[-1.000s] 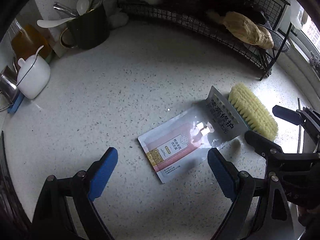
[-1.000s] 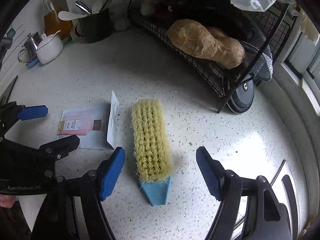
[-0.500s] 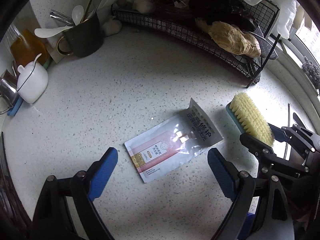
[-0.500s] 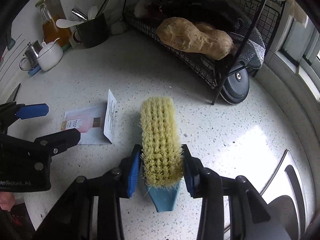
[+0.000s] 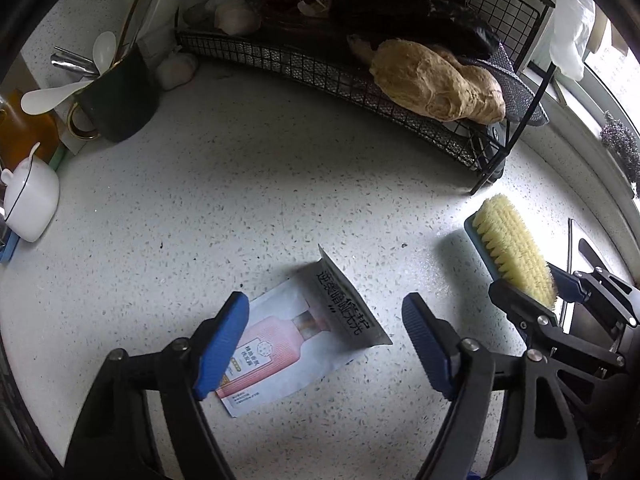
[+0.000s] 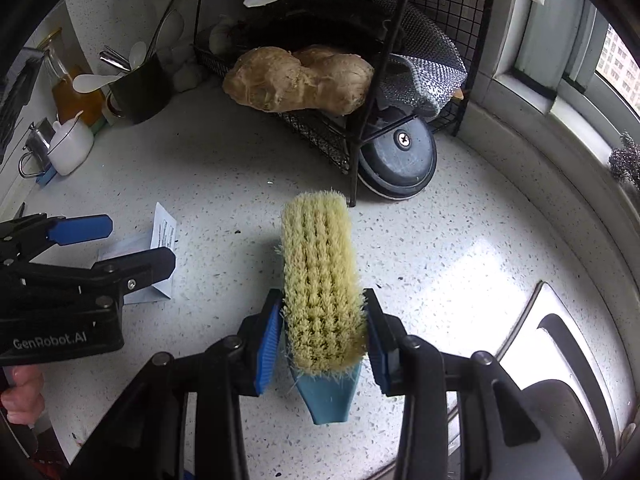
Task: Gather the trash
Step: 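Grasp the yellow scrub brush with the right gripper while the left grasps the white sachet, then carry the brush and sachet down over the red bucket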
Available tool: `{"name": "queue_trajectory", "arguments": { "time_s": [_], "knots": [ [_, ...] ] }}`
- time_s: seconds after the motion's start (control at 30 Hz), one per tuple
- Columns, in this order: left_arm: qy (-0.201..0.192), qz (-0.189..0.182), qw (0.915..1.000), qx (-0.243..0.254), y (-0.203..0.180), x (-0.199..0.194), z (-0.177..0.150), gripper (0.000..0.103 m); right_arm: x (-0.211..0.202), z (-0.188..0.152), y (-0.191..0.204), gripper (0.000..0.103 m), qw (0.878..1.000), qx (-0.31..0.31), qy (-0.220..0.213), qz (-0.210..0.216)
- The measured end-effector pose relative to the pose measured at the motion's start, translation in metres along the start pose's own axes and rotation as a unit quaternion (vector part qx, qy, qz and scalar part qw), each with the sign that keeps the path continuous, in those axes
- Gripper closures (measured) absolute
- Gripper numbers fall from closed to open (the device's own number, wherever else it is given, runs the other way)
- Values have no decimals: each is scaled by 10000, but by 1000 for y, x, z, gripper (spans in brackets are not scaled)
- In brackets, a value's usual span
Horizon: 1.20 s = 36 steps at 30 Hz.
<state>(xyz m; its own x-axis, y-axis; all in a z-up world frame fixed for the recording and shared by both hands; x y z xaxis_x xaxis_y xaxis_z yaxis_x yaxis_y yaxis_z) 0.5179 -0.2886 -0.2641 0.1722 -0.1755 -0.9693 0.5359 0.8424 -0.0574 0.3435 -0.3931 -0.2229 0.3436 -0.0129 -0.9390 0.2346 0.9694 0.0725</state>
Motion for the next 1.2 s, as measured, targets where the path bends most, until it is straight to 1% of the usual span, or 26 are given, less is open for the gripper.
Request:
{"name": "queue_trajectory", "arguments": {
  "time_s": [0.03, 0.07, 0.1, 0.13, 0.17, 0.2, 0.27, 0.3, 0.4, 0.43, 0.47, 0.57, 0.73, 0.9, 1.07, 1.2],
  "knots": [
    [49, 13, 10000, -20, 1, 3, 0, 40, -1, -1, -1, 67, 10000, 12, -3, 8],
    [108, 32, 9999, -50, 2, 7, -1, 43, -1, -3, -1, 67, 10000, 24, 4, 14],
    [165, 10, 9999, -51, 2, 10, -2, 51, -1, -2, 2, 67, 10000, 31, 16, 21],
    [192, -39, 9998, -60, 3, 13, -2, 63, -2, -3, 2, 67, 10000, 37, 24, 25],
    [229, -75, 9997, -60, 3, 16, -5, 69, 1, 1, 1, 67, 10000, 36, 32, 25],
    [258, -78, 9996, -45, 3, 16, -7, 78, 1, 2, 2, 67, 10000, 32, 39, 33],
    [282, -15, 9996, 93, 2, 17, -11, 86, 4, 3, -1, 67, 10000, 27, 37, 28],
    [279, 24, 9994, 187, 1, 17, -13, 93, 3, 2, -1, 67, 10000, 25, 36, 20],
    [238, 127, 9989, 382, -4, 15, -23, 101, -3, 2, -1, 67, 10000, 34, 40, 11],
    [208, 139, 9988, 419, -4, 13, -26, 102, -3, 1, -1, 67, 10000, 26, 32, -1],
    [174, 135, 9988, 444, -4, 11, -24, 102, -3, 0, 1, 67, 10000, 12, 20, -20],
    [59, 97, 9989, 457, -1, -1, -31, 102, -1, -4, 8, 67, 10000, -35, -23, -43],
    [-204, 63, 9991, 361, 13, -31, -42, 103, -21, -11, 27, 67, 9998, -146, -150, -65],
    [-545, 149, 9979, 303, 29, -67, -57, 103, -38, -16, 53, 67, 9991, -303, -311, -13],
    [-741, 189, 9970, 92, 67, -101, -89, 103, -55, -23, 92, 67, 9973, -561, -471, 47],
    [-877, 310, 9957, -30, 99, -126, -120, 103, -68, -32, 129, 67, 9950, -769, -618, 129]
  ]
}}
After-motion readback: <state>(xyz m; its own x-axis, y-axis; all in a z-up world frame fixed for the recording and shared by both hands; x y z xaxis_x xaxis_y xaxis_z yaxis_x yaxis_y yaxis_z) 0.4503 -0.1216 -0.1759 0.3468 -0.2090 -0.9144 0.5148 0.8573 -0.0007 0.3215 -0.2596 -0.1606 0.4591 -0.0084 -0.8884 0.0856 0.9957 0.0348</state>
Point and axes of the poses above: each gripper's, at about its wrist camera, not at the fingertips, and x roughly the way its jaws point, y to its left, z to its top, the point moved 10 cm from there along x, roughly the way its jaws point, and after that the axes turned 8 degrees about y, right-handed, at the moved point
